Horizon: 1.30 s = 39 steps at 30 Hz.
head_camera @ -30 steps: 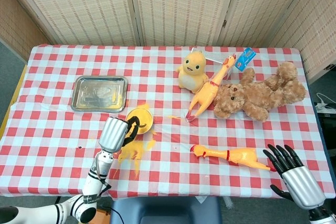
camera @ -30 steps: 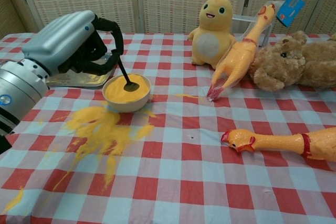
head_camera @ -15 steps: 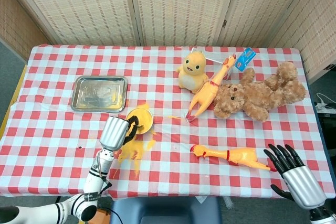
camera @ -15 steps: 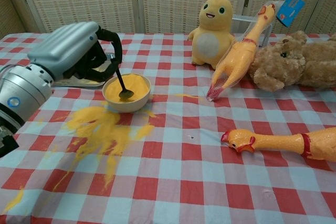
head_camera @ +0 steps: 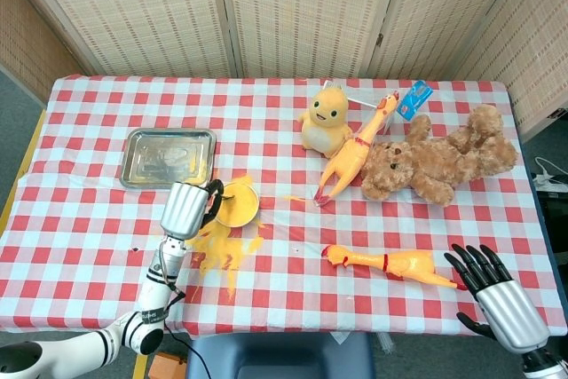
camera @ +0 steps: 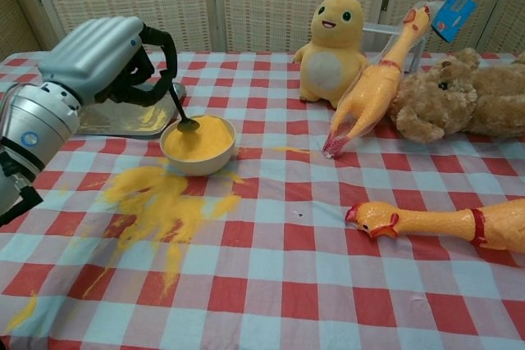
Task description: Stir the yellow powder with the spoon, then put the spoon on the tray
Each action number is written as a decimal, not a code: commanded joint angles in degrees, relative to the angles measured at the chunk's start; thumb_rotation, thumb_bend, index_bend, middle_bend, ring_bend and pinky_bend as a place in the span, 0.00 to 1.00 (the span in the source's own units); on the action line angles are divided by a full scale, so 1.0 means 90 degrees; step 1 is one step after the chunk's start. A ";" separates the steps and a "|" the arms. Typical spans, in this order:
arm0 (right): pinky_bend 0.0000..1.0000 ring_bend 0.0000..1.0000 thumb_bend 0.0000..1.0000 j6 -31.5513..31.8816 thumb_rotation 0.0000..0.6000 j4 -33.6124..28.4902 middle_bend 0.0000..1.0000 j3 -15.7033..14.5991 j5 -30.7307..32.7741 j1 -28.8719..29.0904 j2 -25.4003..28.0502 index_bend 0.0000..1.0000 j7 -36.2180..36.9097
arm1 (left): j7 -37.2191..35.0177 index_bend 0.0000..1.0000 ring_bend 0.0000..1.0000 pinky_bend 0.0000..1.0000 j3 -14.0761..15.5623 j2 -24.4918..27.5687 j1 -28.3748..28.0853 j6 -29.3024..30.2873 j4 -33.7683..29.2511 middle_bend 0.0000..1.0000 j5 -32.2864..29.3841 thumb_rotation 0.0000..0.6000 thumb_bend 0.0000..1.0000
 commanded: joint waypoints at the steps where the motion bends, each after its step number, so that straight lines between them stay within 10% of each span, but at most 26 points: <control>1: 0.00 0.00 0.08 -0.0003 1.00 -0.0002 0.00 -0.0001 0.0003 0.0000 0.0001 0.00 0.0001 | -0.0153 0.79 1.00 1.00 -0.0049 -0.0064 -0.0056 0.0113 0.0171 1.00 0.0067 1.00 0.75; 22: 0.00 0.00 0.08 0.0116 1.00 0.0004 0.00 -0.0048 -0.0115 -0.0037 0.0023 0.00 0.0042 | -0.0055 0.79 1.00 1.00 0.0325 0.0507 0.0316 0.0052 -0.1363 1.00 -0.0036 1.00 0.75; 39: 0.00 0.00 0.08 0.0139 1.00 0.0063 0.00 -0.0001 -0.0083 -0.0033 -0.0020 0.00 0.0061 | -0.0621 0.79 1.00 1.00 -0.0320 0.0761 0.0034 0.0164 -0.0568 1.00 -0.0014 1.00 0.75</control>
